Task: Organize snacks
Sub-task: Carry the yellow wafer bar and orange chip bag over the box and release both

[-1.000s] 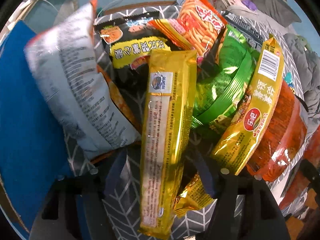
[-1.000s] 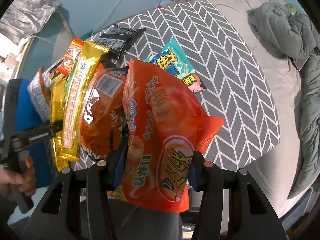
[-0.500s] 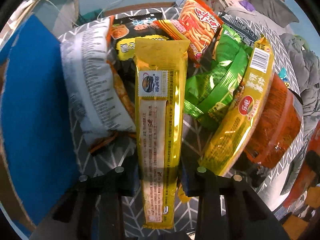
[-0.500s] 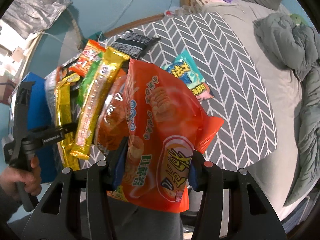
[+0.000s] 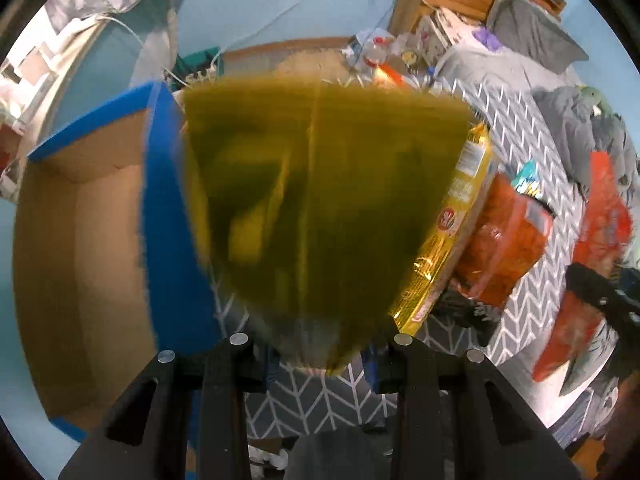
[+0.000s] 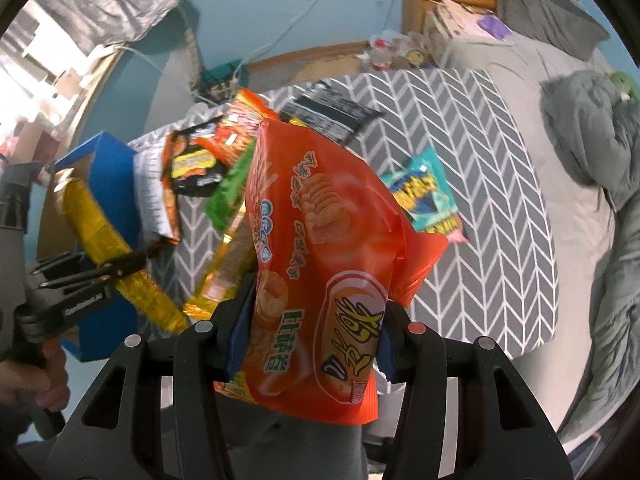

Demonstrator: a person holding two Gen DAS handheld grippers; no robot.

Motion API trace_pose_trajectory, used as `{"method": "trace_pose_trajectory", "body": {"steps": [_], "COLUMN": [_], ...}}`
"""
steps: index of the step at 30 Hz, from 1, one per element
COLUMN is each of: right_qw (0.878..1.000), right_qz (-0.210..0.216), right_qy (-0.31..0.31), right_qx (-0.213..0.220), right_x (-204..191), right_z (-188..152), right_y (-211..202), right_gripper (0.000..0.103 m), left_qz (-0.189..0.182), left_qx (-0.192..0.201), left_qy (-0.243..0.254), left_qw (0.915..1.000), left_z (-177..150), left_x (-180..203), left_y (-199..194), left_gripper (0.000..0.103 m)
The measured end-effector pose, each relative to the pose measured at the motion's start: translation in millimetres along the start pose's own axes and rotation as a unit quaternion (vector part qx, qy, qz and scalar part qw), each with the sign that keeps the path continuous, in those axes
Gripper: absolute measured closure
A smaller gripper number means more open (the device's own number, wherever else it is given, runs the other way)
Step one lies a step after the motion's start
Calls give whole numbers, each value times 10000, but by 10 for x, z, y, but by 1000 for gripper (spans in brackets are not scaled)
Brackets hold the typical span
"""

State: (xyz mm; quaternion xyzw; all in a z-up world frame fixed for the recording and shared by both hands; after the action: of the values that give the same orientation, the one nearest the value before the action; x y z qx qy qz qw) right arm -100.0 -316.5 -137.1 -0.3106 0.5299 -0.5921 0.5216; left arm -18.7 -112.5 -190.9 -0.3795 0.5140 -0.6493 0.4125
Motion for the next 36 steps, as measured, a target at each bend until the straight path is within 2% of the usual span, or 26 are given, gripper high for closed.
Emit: {"method": "trace_pose_trajectory", "body": {"steps": [15, 25, 36], "right_qw": [9946, 9844, 9672], "right_qz": [547, 935, 1383], "right_qy": [-866, -1473, -2120], "right_qx": [130, 223, 189], "right_x": [-737, -1337, -2071], "right_z": [350, 508, 584], "right_y": [-88, -191, -202], "right_gripper": [52, 52, 52], "left_qz": [-275, -436, -482], "left_qx": [505, 974, 1387], "left_qy": [-836, -1347, -1929], "left_qw": [9948, 9851, 9702], "left_z": [-101, -174, -301], "left_x": [-592, -980, -1472], "left_y": [-717, -1277, -1664], "left_gripper": [70, 70, 70]}}
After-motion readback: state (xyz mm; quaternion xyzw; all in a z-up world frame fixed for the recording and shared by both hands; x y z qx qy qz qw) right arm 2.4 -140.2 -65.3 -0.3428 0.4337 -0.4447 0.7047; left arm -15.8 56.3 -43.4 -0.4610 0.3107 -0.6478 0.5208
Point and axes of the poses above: each gripper's, at about its wrist camera, not at the fingertips, and y roughly the way its jaws point, x to its right, z to its top, the point moved 1 cm from there along y, roughly the way its jaws point, and after that the axes turned 1 degree about -z, right-handed, at the moved point
